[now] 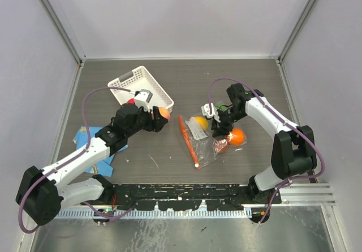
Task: Open the zip-top bag and remove the fake food
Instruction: Place the fake fruit in the bin.
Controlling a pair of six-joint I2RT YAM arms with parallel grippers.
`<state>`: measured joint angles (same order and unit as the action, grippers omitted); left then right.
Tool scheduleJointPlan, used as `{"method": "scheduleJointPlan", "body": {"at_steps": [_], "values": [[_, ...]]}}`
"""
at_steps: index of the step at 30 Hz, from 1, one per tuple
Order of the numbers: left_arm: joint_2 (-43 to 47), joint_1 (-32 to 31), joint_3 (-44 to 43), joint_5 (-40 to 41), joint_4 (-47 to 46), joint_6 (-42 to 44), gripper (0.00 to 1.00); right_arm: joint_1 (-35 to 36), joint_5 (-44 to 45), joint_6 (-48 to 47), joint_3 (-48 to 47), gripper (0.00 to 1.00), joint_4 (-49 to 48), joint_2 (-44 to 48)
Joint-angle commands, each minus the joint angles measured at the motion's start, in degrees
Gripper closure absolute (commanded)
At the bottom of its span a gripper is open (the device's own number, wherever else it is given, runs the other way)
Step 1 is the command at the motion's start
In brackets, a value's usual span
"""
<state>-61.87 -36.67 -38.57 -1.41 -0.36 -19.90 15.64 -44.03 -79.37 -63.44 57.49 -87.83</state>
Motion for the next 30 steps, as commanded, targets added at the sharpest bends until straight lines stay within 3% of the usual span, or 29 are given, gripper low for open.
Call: {"method": "scheduleJointPlan", "body": {"at_steps": [1,15,30], "values": [[0.48,3.16,-3.64,-1.52,-0.22,1.74,1.0,-0.17,-2.46,-0.9,-2.3,0.6,1.2,2.21],[-4.67,12.12,-5.28,-1.41,-2.06,1.67,1.0,-0.14,-2.81,-2.26,-2.21,0.6,2.0,2.27],[-17.15,16.07,-10.44,2.69,-3.59,-0.43,0.94,-0.16,-2.73,-2.98,-2.13,0.6,2.53,1.81]]}}
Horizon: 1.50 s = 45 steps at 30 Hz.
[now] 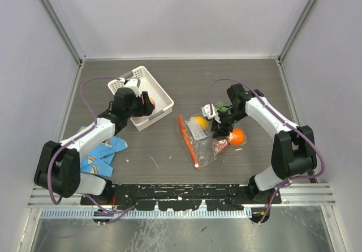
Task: Open the zip-top bag and remove the fake food
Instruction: Place the fake fruit in the bin.
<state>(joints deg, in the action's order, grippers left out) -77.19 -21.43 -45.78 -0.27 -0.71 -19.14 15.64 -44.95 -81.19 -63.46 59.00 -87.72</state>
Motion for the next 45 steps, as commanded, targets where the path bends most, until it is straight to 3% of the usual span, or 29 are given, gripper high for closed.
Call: {"method": "scheduleJointPlan", "body": {"at_steps": [1,4,12,17,21,33,45], "values": [[-2.5,1.06,-3.63,1.54,-3.17,-1.37,0.94,-0.1,-1.76,-1.17,-2.1,0.6,1.07,1.68],[-4.0,1.53,-4.61,2.28,-2.54,-2.09,0.84,-0.1,-1.71,-1.17,-2.16,0.6,1.06,1.75],[-5.21,2.31,-6.16,6.49,-1.62,-3.87,0.26,-0.08,-1.89,-1.26,-2.09,0.59,1.04,1.81],[-4.83,2.66,-6.31,6.88,-1.41,-4.39,0.07,-0.12,-1.97,-1.3,-2.0,0.59,1.03,1.86],[-3.91,2.91,-6.17,6.94,-1.23,-4.6,0.01,-0.15,-2.06,-1.37,-1.97,0.59,1.05,1.94],[2.93,3.81,-0.8,3.59,-5.9,-8.31,0.02,-0.16,-3.33,-2.53,-1.84,0.59,1.73,2.25],[10.42,4.16,7.41,-8.5,-15.51,-12.86,0.01,-0.07,-4.28,-3.74,-1.49,0.59,2.07,2.56]]}}
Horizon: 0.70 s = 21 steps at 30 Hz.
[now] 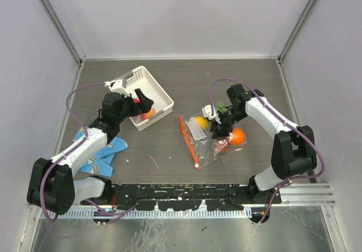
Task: Open the zip-top bag and remove the fake food
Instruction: Place the fake fruit in the bin, then pick up the fake fruit from the zipper food storage bag.
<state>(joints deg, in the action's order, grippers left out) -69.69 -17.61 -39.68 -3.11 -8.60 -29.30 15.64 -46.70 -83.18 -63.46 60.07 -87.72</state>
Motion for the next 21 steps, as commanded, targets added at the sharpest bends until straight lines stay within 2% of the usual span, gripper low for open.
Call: {"method": "scheduleJointPlan", "body": {"at_steps": [1,6,11,21], "values": [[3.16,0.27,1.76,-6.66,-8.06,-3.14,0.0,-0.12,-2.67,-1.99,-1.48,0.59,1.13,2.56],[3.74,0.28,4.04,-12.09,-10.92,-5.81,0.06,-0.01,-2.96,-2.6,-1.32,0.59,1.37,2.73],[3.69,0.18,6.27,-16.81,-14.61,-8.96,0.16,-0.01,-3.12,-2.83,-1.18,0.59,1.25,2.56],[2.68,-3.93,8.78,-19.5,-16.95,-9.92,0.32,0.0,-2.88,-3.11,-0.96,0.59,1.03,2.46]]}}
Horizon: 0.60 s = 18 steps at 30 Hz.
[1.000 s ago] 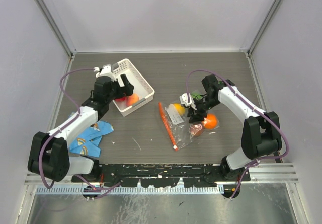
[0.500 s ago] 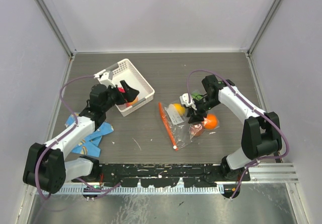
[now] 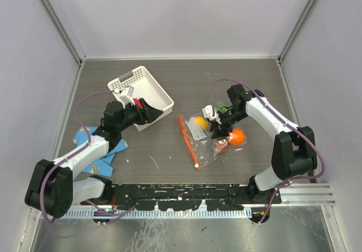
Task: Open the zip-top bag and remove the fake food
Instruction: Pick up the fake fruit from the zipper food storage bag.
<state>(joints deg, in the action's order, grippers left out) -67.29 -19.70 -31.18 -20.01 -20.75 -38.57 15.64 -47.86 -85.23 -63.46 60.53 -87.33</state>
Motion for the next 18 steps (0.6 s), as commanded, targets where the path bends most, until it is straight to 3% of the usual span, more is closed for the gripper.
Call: {"method": "scheduleJointPlan", "body": {"at_steps": [1,18], "values": [[-0.12,-2.28,0.4,-2.8,-4.85,-0.64,0.33,-0.01,-1.72,-0.99,-0.96,0.59,0.57,2.07],[-9.56,-13.05,3.8,-0.91,-10.57,1.13,0.55,0.01,-1.63,-1.2,-0.61,0.59,0.14,2.16]]}}
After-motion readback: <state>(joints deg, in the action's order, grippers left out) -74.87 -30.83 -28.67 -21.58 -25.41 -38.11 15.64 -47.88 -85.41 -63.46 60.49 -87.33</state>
